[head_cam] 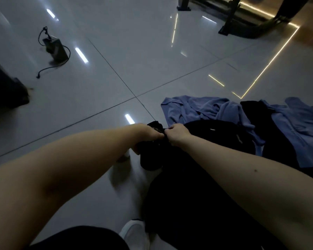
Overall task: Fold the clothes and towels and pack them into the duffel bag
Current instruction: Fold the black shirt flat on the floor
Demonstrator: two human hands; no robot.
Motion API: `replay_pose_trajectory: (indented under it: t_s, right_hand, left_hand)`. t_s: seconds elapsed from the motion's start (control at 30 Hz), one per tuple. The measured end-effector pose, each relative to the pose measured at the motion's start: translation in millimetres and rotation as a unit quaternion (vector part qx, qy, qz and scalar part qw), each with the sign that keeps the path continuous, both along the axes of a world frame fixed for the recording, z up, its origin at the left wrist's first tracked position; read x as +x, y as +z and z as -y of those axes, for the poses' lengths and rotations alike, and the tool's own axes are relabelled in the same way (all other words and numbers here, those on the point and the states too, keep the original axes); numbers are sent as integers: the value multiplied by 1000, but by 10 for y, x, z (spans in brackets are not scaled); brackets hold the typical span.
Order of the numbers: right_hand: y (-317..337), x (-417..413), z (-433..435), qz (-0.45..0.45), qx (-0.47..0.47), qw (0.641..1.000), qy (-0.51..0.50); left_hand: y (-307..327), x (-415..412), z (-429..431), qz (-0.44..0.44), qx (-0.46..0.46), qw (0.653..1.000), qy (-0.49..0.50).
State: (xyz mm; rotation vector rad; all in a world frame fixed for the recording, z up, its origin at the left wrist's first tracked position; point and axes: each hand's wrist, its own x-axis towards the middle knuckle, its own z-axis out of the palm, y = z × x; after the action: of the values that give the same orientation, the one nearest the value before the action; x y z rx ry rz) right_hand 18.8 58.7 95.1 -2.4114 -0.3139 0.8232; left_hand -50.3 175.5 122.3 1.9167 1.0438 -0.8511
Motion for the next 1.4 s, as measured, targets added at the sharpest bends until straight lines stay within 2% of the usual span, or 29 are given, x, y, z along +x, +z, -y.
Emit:
replay_pose_trajectory:
  t_s: [0.1, 0.17, 0.27, 0.43, 0.57, 0.67, 0.77, 0.9, 1.0, 1.13, 1.3, 1.4]
  right_hand:
    - [109, -121, -100, -127, 135, 977, -104]
    - [181, -154, -175, -199, 156, 958, -135]
    - [346, -149, -294, -269, 155, 943, -117]
    - [643, -47, -698, -188, 219, 955, -74]
    - [777, -109, -1141, -142, 278, 950, -5]
    - [825, -315, -1466, -113, 321, 940, 31]
    - [677, -633, -1770, -80, 319, 942, 69]
    - [178, -1098, -2001, 21, 226, 962, 152]
    - [-179, -1371, -2046, 27, 180, 964, 191]
    - [-386, -1561, -2058, 38, 164, 964, 204]
    - [-392, -1690, -2084, 36, 135, 965, 222]
    - [-288, -1706, -2085, 28, 99, 961, 255]
  left_hand:
    - [125, -4, -88, -16, -29, 998, -62]
    - [220, -4, -179, 3, -24, 997, -76]
    - [384, 19, -354, 36, -16, 995, -90]
    - [737, -65, -835, 163, 72, 979, -103]
    - [814, -327, -1347, 265, 123, 955, -54]
    - [697, -646, -1636, 342, 195, 918, -47]
    - [381, -1055, -1789, 378, 248, 892, 4]
    - [-229, -1601, -1739, 372, 260, 886, 96]
    - [-681, -1916, -1677, 378, 239, 880, 160]
    - [-1010, -2050, -1653, 383, 211, 877, 197]
    - [-1224, -2126, -1719, 360, 221, 885, 198]
    - [-1159, -2170, -1684, 333, 192, 899, 208]
